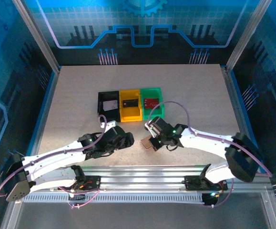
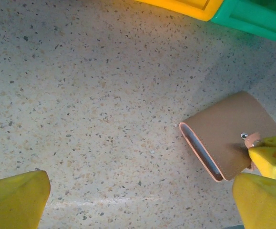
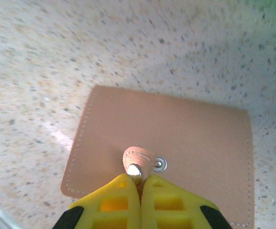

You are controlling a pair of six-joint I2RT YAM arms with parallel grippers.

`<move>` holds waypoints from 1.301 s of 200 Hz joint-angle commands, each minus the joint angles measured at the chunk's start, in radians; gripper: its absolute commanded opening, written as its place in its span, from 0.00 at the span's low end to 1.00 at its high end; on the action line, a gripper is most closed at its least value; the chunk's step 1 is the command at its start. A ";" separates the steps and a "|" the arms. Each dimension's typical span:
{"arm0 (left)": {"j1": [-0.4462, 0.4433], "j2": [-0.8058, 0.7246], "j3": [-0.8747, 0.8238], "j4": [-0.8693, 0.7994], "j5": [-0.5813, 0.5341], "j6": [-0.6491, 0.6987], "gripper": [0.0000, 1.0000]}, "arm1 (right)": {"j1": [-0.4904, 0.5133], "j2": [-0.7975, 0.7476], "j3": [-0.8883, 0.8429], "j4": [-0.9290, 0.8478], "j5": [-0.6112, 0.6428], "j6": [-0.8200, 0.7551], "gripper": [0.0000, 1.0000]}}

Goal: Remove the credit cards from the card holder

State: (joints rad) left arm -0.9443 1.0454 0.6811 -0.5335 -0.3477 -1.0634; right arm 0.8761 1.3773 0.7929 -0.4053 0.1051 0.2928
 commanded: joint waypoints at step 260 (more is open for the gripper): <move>-0.060 -0.054 -0.082 0.046 -0.035 -0.143 0.99 | -0.146 -0.075 -0.191 0.035 -0.024 0.220 0.00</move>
State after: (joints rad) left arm -0.9920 1.0016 0.6285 -0.4873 -0.3561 -1.1805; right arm 0.7784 1.2617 0.5831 -0.3748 0.0967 0.4995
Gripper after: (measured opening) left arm 0.992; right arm 0.039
